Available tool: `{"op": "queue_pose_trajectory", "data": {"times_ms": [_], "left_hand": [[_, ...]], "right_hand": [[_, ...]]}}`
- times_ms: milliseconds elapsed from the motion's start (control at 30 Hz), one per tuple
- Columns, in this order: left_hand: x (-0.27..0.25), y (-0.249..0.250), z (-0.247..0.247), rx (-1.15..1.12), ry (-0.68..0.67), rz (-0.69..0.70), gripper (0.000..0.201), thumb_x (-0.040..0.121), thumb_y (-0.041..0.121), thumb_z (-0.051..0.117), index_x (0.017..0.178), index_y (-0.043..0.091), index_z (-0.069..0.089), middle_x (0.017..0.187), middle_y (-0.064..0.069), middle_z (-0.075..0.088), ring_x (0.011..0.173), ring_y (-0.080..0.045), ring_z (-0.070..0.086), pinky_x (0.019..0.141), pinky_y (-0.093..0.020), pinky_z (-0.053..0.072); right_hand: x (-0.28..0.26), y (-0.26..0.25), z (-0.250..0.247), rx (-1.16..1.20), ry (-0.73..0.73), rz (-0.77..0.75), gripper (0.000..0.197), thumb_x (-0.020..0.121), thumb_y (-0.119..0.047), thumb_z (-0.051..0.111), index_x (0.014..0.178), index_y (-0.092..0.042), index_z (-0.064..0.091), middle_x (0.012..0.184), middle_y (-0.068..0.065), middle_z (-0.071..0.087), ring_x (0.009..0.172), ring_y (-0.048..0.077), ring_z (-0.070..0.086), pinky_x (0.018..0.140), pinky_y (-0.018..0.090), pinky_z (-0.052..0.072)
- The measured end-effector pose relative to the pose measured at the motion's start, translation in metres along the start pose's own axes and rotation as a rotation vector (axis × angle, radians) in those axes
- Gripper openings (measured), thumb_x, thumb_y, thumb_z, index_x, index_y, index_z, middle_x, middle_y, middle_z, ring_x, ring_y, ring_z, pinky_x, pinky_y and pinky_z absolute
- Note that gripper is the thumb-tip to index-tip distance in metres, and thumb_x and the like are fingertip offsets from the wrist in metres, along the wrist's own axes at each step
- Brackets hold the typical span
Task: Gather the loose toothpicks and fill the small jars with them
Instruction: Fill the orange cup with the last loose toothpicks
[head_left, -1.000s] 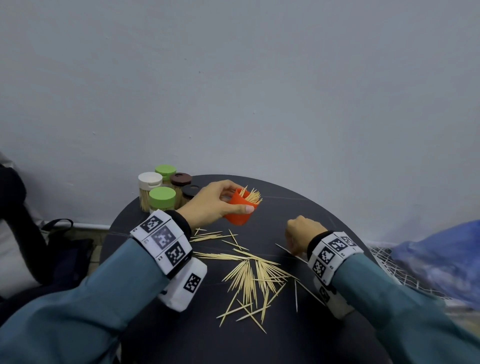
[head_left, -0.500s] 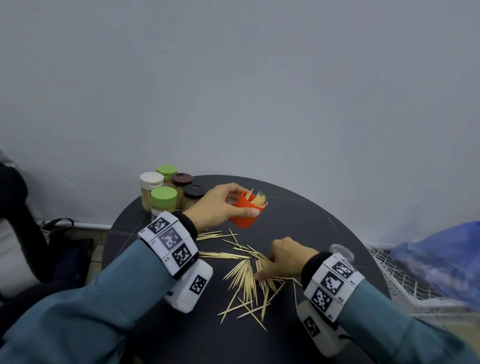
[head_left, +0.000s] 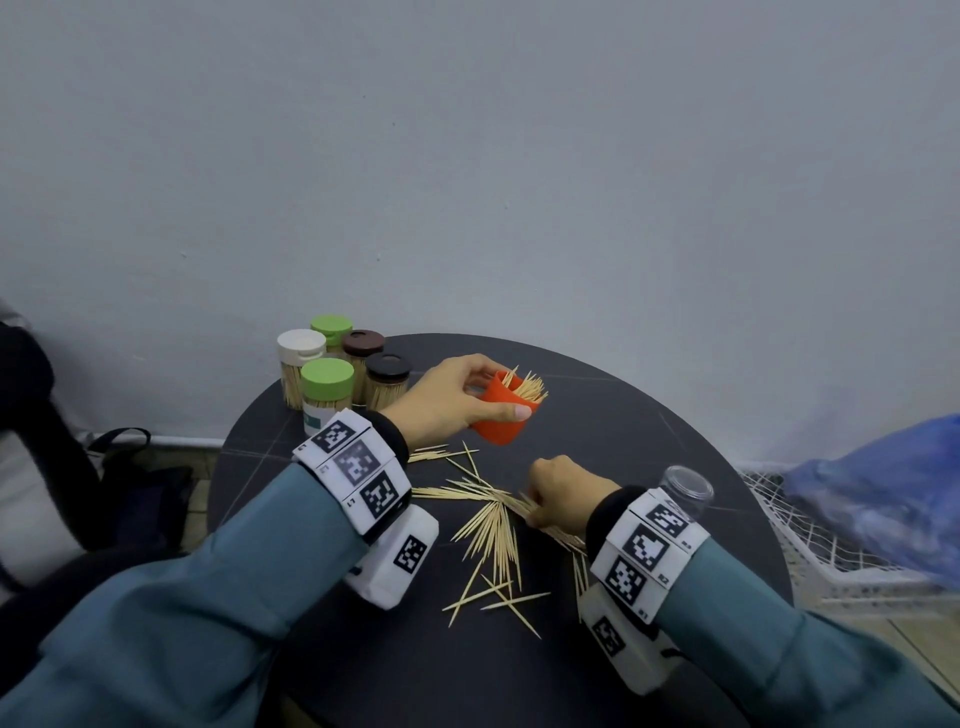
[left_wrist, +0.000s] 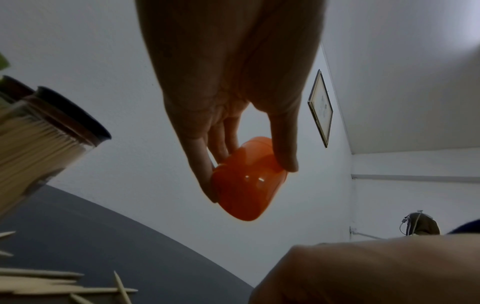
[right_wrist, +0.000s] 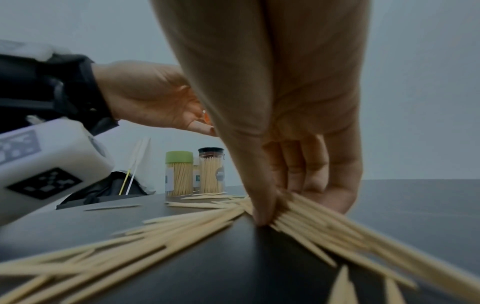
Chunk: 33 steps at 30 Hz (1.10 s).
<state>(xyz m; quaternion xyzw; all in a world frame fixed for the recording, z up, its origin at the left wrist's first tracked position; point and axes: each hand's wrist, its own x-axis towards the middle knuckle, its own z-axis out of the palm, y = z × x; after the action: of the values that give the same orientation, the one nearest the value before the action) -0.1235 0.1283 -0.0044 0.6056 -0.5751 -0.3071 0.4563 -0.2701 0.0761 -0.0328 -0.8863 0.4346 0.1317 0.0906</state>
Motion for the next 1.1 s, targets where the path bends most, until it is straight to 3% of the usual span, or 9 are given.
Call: {"op": "queue_pose_trajectory", "data": {"times_ms": [233,300,467,600,700,900,1033,1100], "left_hand": [[-0.003,0.001,0.0,0.015,-0.006,-0.003,0.057,0.08,0.026,0.072,0.13,0.014,0.049,0.118,0.003,0.052,0.108,-0.012,0.05,0.085,-0.026,0.043],[-0.003,0.001,-0.001,0.014,-0.008,-0.004,0.056,0.08,0.026,0.071,0.13,0.015,0.049,0.119,0.002,0.052,0.108,-0.012,0.05,0.085,-0.026,0.043],[-0.004,0.0,-0.003,0.007,-0.002,-0.003,0.055,0.08,0.026,0.072,0.129,0.015,0.05,0.117,0.003,0.053,0.108,-0.011,0.051,0.081,-0.022,0.044],[-0.005,-0.001,-0.005,0.004,0.006,0.004,0.054,0.079,0.025,0.072,0.128,0.015,0.051,0.115,0.003,0.054,0.105,-0.011,0.051,0.073,-0.014,0.045],[-0.004,-0.003,-0.006,0.01,0.01,0.006,0.055,0.079,0.026,0.073,0.128,0.015,0.051,0.119,0.002,0.055,0.109,-0.013,0.052,0.081,-0.021,0.045],[-0.003,-0.006,-0.006,0.02,0.008,-0.008,0.056,0.078,0.029,0.074,0.128,0.017,0.051,0.118,0.003,0.054,0.109,-0.013,0.052,0.086,-0.026,0.045],[-0.003,-0.007,-0.008,0.01,0.013,0.001,0.053,0.077,0.028,0.074,0.125,0.017,0.052,0.117,0.003,0.056,0.11,-0.014,0.053,0.086,-0.026,0.046],[-0.003,-0.008,-0.008,0.008,0.015,0.002,0.054,0.077,0.028,0.074,0.125,0.017,0.052,0.119,0.002,0.056,0.111,-0.014,0.053,0.089,-0.028,0.047]], "right_hand": [[0.0,0.0,-0.001,-0.036,-0.029,0.005,0.033,0.092,-0.02,0.056,0.117,0.002,0.053,0.122,0.017,0.055,0.107,0.029,0.056,0.078,0.029,0.041],[0.0,-0.001,-0.001,-0.034,-0.024,0.008,0.032,0.094,-0.019,0.053,0.118,0.002,0.052,0.123,0.016,0.055,0.098,0.026,0.053,0.078,0.03,0.041],[0.001,-0.003,-0.001,-0.018,0.03,0.011,0.029,0.096,-0.015,0.048,0.12,0.001,0.053,0.123,0.016,0.055,0.112,0.029,0.055,0.09,0.032,0.045],[0.004,0.0,-0.002,0.052,0.113,-0.001,0.024,0.092,-0.014,0.055,0.113,-0.003,0.061,0.117,0.015,0.059,0.106,0.029,0.059,0.089,0.034,0.049],[0.007,0.003,-0.002,0.068,0.114,-0.007,0.02,0.088,-0.011,0.06,0.106,-0.004,0.066,0.111,0.015,0.062,0.103,0.029,0.06,0.085,0.032,0.05],[0.01,0.007,-0.001,0.128,0.158,0.029,0.02,0.091,-0.011,0.055,0.107,-0.004,0.064,0.11,0.014,0.062,0.1,0.027,0.062,0.089,0.036,0.052],[0.005,0.016,-0.006,0.347,0.189,-0.012,0.018,0.095,-0.008,0.048,0.095,0.001,0.064,0.094,0.013,0.071,0.078,0.019,0.069,0.078,0.027,0.055],[0.003,0.022,-0.011,0.569,0.217,-0.026,0.016,0.096,-0.008,0.047,0.092,0.001,0.06,0.093,0.016,0.071,0.066,0.016,0.066,0.064,0.019,0.054]]}}
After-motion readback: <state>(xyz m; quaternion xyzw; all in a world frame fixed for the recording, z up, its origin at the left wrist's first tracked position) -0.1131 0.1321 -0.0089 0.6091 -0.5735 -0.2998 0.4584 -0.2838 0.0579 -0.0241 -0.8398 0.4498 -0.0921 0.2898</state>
